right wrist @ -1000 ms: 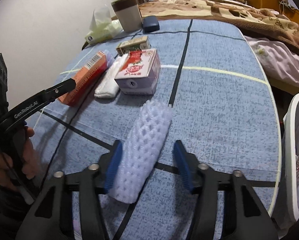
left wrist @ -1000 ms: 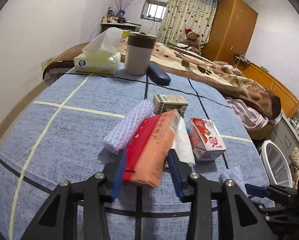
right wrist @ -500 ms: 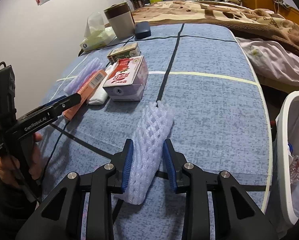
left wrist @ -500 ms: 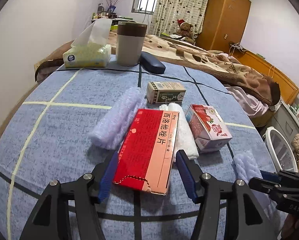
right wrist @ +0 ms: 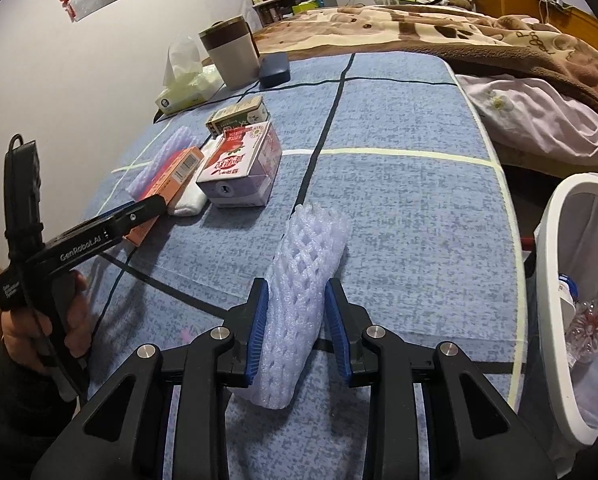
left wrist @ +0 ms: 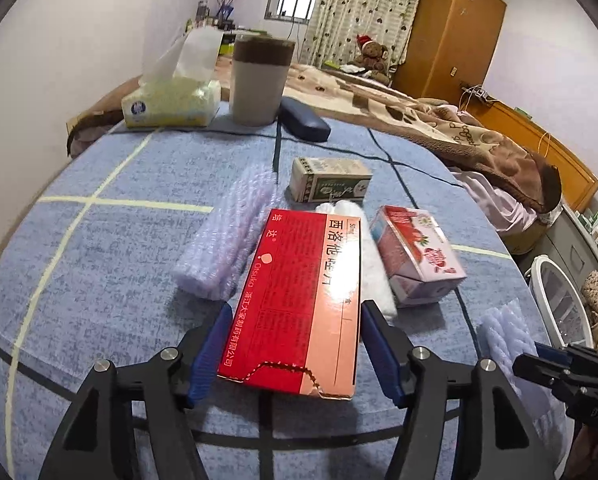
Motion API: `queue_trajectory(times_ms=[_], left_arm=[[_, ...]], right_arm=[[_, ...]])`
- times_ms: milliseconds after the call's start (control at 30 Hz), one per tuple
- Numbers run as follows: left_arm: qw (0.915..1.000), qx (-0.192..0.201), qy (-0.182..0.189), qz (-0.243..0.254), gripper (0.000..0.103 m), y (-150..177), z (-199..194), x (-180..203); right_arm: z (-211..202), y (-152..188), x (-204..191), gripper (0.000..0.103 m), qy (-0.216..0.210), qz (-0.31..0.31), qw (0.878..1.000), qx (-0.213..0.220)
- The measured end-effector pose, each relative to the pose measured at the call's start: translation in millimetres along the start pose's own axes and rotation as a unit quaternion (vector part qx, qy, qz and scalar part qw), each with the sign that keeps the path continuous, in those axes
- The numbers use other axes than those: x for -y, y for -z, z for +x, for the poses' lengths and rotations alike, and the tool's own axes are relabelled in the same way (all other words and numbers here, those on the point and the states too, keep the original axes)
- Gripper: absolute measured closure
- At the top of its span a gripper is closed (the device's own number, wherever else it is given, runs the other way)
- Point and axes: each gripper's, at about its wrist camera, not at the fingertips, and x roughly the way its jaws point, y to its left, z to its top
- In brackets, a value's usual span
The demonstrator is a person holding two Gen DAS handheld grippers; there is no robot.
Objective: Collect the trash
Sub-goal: 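Lift and carry the red box and foam net over the white bin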
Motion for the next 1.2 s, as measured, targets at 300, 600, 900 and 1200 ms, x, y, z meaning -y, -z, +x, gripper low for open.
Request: queue_trajectory(times_ms=[300,600,900,1200], left_arm=[[0.9997,0.024,0.001,0.0,0.038,15.6,-40.8,20.7],[0.9989,0.041,0.023,0.011,0.038,24.6,-77.1,50.2],[0.9966,0.038,0.051,0.052,0.038,26.8,-85.8,98.2],[0.9918,0.031,0.076,0.098,0.038,22.9,-80.1,147.5]], right_arm=[[-22.5,5.3,3.2,0.075,-0.004,0.005,1.0,0.028],[-50.5,10.1,9.8,0.076,0.0,0.013,0.998,0.062],[-73.5,19.0,30.2,0.076,0.013,0.038,0.995,0.093],[-93.3,28.1,65.1,0.076,0.032,0.075,0.99,0.118]])
